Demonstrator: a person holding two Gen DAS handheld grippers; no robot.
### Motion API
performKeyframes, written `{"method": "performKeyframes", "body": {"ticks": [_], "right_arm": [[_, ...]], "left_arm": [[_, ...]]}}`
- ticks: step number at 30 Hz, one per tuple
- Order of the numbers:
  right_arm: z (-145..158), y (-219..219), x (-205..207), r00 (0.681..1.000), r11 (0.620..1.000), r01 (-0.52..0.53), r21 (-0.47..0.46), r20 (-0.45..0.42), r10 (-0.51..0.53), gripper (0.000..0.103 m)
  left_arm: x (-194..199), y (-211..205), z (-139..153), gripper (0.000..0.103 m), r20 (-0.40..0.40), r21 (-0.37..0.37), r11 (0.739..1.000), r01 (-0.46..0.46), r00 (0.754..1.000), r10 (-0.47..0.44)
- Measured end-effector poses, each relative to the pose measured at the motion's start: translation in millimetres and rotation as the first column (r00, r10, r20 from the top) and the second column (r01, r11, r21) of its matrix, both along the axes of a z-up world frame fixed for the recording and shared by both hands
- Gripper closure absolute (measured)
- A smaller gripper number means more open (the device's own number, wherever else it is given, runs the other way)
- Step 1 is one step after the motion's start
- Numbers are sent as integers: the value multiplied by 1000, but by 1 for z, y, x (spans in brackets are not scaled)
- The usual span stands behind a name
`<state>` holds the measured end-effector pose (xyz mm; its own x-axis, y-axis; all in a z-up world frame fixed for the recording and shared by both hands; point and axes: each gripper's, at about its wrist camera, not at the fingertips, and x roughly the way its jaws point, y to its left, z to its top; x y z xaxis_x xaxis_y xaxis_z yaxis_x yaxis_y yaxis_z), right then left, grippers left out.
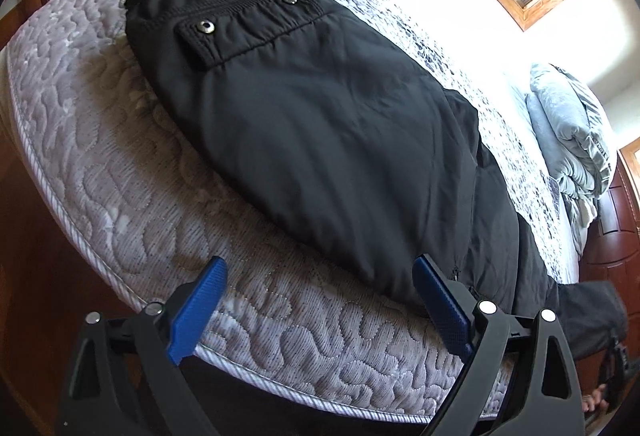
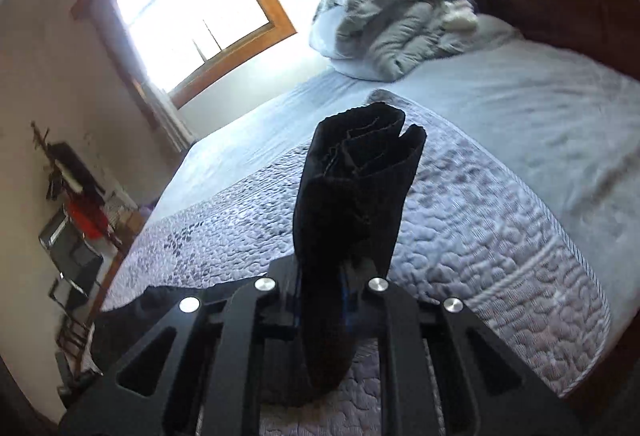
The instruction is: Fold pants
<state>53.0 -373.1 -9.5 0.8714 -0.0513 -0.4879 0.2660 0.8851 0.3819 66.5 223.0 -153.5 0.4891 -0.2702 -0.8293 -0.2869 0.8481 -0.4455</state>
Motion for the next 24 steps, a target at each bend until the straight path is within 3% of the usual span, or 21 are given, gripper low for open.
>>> {"method": "performKeyframes", "body": {"ticks": [4,9,17,24], "right_arm": [[16,63,30,991,985,-135,-110,-27,133,91],[3,145,62,955,918,-293,-269,-129,267,91],[-62,241,82,852,784,-511,-352,-329,407,91],[-127,286,86,786,690,-596,-410,-472,398,89]], "left_arm": [[-5,8,5,9,16,-3,1000,-4,1000,4],[-8,19,10,9,26,-21,1000,-23,999,24],[-16,34,12,8,34,-40,998,-44,998,46],[-17,38,4,8,17,-56,997,-53,998,54]]}}
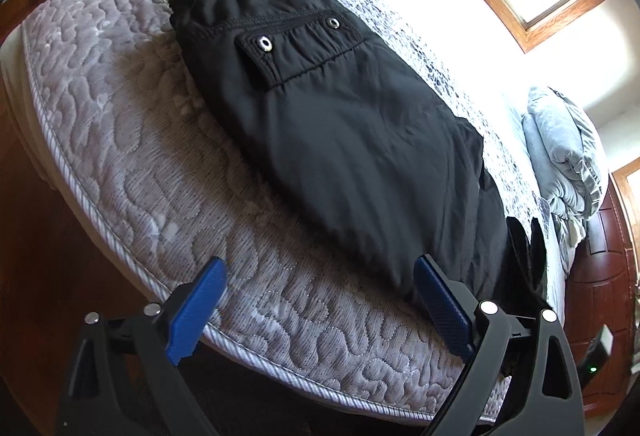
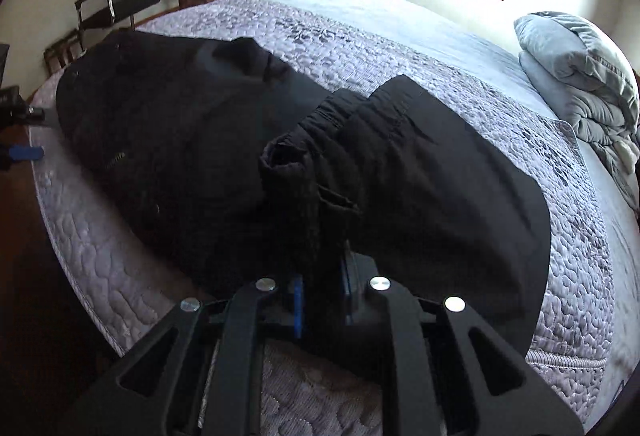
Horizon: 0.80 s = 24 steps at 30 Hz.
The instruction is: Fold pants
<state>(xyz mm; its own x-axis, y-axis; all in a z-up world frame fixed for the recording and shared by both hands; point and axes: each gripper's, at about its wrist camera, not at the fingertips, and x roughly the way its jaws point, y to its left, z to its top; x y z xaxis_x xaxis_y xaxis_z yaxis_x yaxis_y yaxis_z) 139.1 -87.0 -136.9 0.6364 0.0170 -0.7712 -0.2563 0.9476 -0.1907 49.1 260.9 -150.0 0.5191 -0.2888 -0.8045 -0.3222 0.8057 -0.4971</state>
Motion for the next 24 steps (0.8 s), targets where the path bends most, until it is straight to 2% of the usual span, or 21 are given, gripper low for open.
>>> {"method": "performKeyframes", "body": {"ticks": [1,3,6,8,11,12,15,17,18,19,20,22,24], "right_arm": [[-4,2,-1,1000,1000,-4,-4,-7,4,88],[-8,3,-3,999,1000,-25,11,-24,25,71],[-5,3,-11,996,995,-70,74,-46,73,52],[8,-5,-18,995,983,-87,160,-35,94,53],[27,-19,-27,998,965,-55,257,-1,57,43],[30,-20,-27,999,968,-45,245,1,46,39],[25,-13,-24,998,983,-59,174,-14,62,38],[19,-8,-16,999,994,-38,105,-23,40,42],[15,-4,-13,999,995,-26,100,-29,29,49],[11,-7,-9,999,994,-10,111,-50,15,51],[6,-8,-6,998,993,13,114,-65,-6,58],[1,-15,-2,996,988,31,154,-90,-18,81],[2,-19,-4,995,986,44,161,-91,-29,94]], "left_arm": [[0,0,-1,8,-4,-2,1000,-1,1000,1],[0,1,-3,8,-7,-9,1000,-3,1000,3],[2,1,-6,8,-14,-13,1000,-1,1000,1],[3,0,-6,8,-14,-15,1000,4,1000,-4],[6,-3,-7,8,-15,-16,1000,8,1000,-8],[7,-3,-8,8,-16,-19,1000,8,1000,-8],[9,-5,-10,8,-21,-29,1000,7,1000,-7],[8,-7,-9,7,-15,-33,999,10,1000,-10],[8,-8,-9,7,-14,-33,999,13,1000,-14],[7,-9,-9,7,-13,-32,999,17,1000,-18],[8,-10,-9,7,-15,-31,999,22,1000,-23],[8,-10,-9,7,-19,-30,999,26,999,-26],[10,-10,-10,7,-19,-30,999,26,999,-27]]}}
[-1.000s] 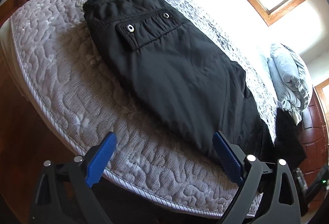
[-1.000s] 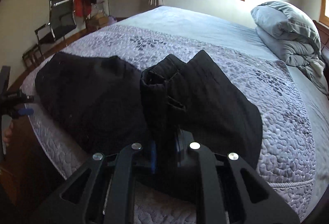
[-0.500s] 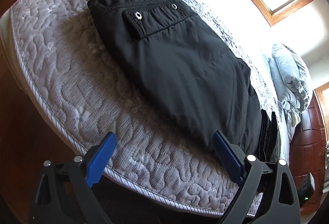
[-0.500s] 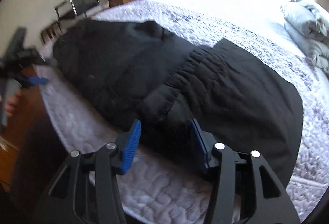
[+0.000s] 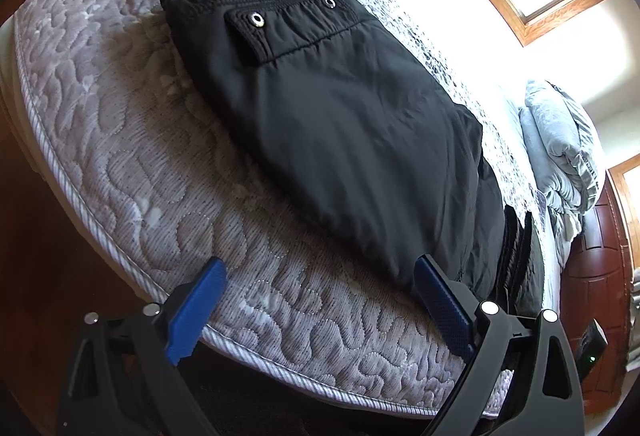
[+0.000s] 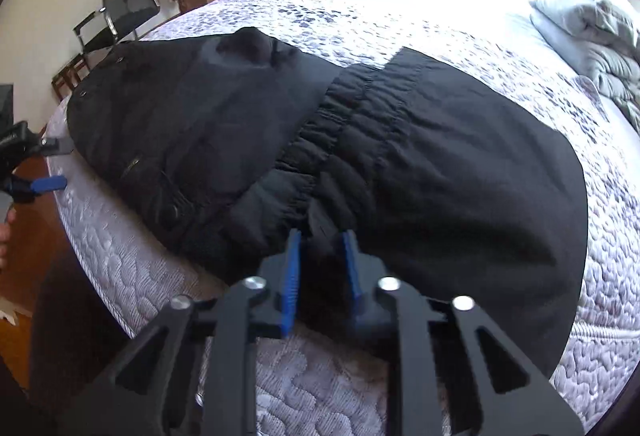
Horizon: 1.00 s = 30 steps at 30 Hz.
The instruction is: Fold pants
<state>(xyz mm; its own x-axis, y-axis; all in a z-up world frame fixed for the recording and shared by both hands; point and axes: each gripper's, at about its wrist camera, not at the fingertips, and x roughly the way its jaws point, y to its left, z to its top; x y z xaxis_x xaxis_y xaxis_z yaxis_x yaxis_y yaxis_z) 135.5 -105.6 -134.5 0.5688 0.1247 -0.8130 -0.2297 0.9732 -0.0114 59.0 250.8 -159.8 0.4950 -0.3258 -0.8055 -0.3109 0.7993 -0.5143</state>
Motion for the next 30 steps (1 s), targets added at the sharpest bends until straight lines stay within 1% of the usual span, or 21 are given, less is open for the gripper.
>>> {"method": "performKeyframes", "body": {"ticks": [2,4,6,8,10,13,14,15,16,18,21,24,27,30], "right_arm": [[8,-1,-5,1000,1000,-13,17,24,13,96],[20,2,-14,996,996,-64,66,64,59,96],[27,7,-19,992,990,-111,86,68,105,96],[18,16,-18,990,989,-138,48,35,136,96],[0,18,-13,991,991,-131,30,-10,132,96],[-6,9,-10,993,990,-107,90,-31,111,95],[-5,9,-10,993,989,-107,101,-31,111,93],[-4,6,-13,993,988,-110,110,-31,114,88],[-3,4,-14,992,986,-113,121,-35,118,85],[0,2,-19,992,983,-113,143,-32,119,80],[14,-8,-27,995,976,-96,194,-12,100,78],[30,-23,-32,998,971,-64,228,20,61,78],[40,-43,-40,999,967,-18,253,35,10,76],[43,-58,-45,998,964,20,264,48,-34,76]], "left_arm": [[1,1,0,7,0,2,1000,1,1000,-1],[2,2,0,7,2,2,1000,-3,1000,3],[3,3,-1,7,1,0,1000,-8,1000,8],[5,4,-1,7,-1,-5,1000,-13,1000,13],[7,5,-1,7,1,-11,1000,-18,1000,18],[11,9,0,7,0,-19,999,-28,1000,28],[13,13,1,7,1,-27,999,-39,999,39],[14,16,2,7,4,-33,998,-50,999,51],[16,20,3,7,8,-36,997,-65,998,65],[19,32,6,7,15,-41,993,-111,994,112],[19,57,7,7,18,-77,975,-206,978,208],[20,77,4,7,22,-117,958,-261,964,265],[24,96,-1,7,50,-233,933,-273,955,292],[26,112,-12,7,46,-308,899,-312,939,342]]}}
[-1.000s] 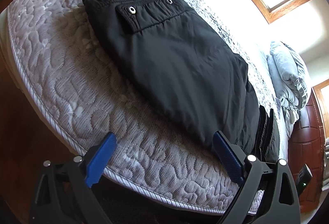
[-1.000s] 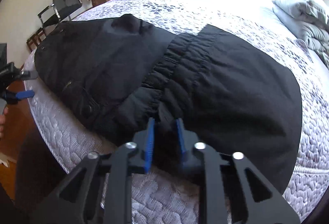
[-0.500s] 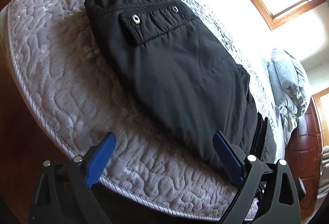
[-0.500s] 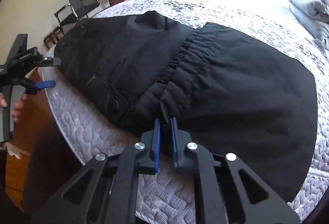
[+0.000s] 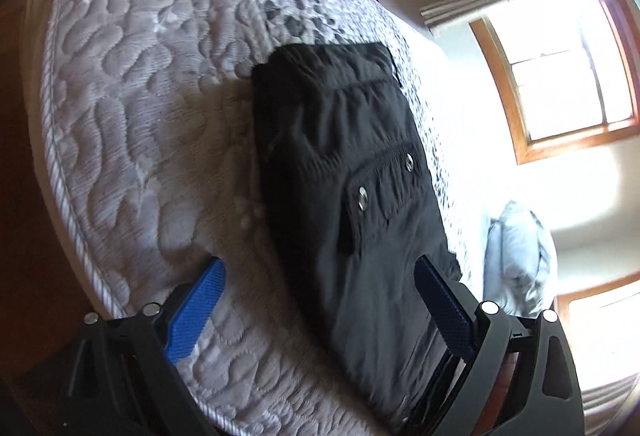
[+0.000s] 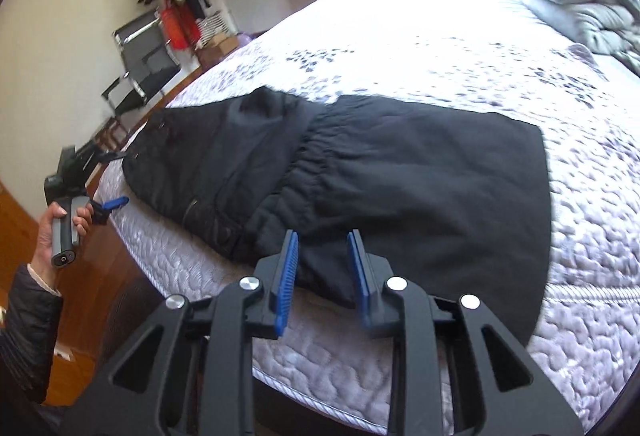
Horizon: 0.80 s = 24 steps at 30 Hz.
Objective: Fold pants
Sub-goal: 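Grasp the waistband with the left tool and lift it toward the folded legs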
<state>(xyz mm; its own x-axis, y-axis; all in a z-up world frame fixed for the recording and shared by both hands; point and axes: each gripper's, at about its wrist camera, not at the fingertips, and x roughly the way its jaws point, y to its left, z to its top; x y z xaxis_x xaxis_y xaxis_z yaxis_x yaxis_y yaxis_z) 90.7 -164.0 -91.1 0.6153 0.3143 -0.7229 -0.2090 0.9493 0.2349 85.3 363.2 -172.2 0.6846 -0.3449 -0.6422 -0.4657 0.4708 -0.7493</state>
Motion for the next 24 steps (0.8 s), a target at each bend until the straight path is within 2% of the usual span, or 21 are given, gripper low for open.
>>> {"method": "performKeyframes", "body": {"ticks": [5,11,16,19,22,24], "right_arm": [[-2,-21,-3,998,998,68,1,-8,-68,76],[-1,-26,-2,996,996,86,-2,-3,-86,76],[-3,-21,0,997,997,78,-15,-7,-78,76],[-4,-17,1,997,997,75,-26,-9,-76,74],[-5,-13,2,998,997,69,-46,-11,-70,73],[-6,-11,4,998,996,67,-59,-15,-68,70]], "left_arm": [[11,11,-13,7,60,-95,995,6,998,0],[26,11,-24,7,91,-139,990,18,996,-6],[39,3,-23,7,177,-192,980,53,984,-18],[43,2,-27,8,170,-198,979,44,985,-10],[52,-2,-26,14,127,-166,985,36,992,-15],[55,-7,-25,34,116,-145,988,45,993,-28]]}}
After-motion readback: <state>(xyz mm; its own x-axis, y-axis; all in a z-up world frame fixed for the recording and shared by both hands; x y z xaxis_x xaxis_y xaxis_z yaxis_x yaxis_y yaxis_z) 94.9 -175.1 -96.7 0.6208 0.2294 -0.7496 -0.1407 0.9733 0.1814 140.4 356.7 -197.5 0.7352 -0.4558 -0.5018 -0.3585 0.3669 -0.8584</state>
